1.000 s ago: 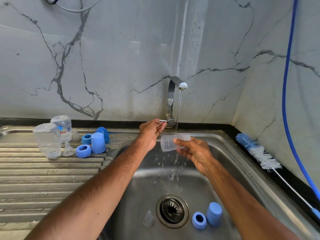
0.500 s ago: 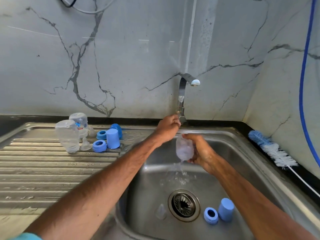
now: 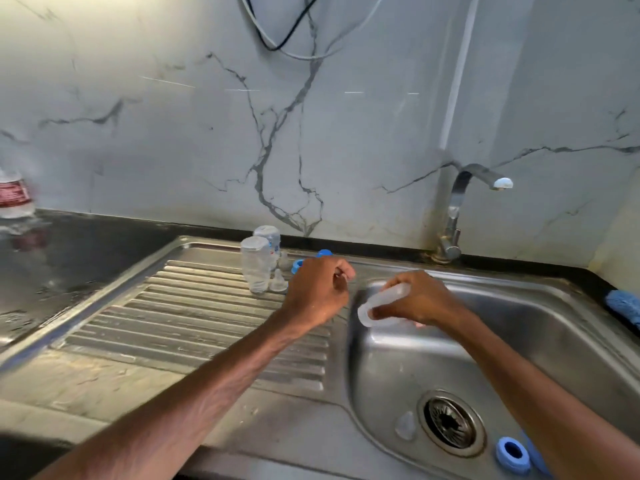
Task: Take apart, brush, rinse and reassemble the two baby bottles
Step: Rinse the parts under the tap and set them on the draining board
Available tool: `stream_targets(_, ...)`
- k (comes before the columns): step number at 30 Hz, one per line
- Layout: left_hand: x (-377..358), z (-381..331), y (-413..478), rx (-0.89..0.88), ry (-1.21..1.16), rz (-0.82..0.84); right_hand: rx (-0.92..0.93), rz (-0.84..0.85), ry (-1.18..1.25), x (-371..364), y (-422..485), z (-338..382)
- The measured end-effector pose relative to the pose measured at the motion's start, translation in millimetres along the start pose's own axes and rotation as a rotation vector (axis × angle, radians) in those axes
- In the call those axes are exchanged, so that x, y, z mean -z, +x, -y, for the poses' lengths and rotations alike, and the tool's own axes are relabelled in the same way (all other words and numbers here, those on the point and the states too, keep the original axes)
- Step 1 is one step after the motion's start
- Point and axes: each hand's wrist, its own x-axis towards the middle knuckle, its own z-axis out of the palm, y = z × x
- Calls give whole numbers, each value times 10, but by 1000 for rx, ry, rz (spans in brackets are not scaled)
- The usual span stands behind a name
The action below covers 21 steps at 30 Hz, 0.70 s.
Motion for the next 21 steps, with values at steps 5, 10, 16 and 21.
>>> stream_targets(5, 339, 181, -72, 109, -40, -182, 69, -135, -38, -45, 82, 538)
stream_targets(10, 555, 318, -120, 164, -18, -208, 170, -195, -18, -178, 146, 871)
stream_targets(16, 837, 389, -100, 198, 73, -421, 276, -142, 94, -599, 117, 1102)
stream_targets(21, 961, 553, -94, 314, 51, -627, 298, -85, 138, -1031, 121, 1316)
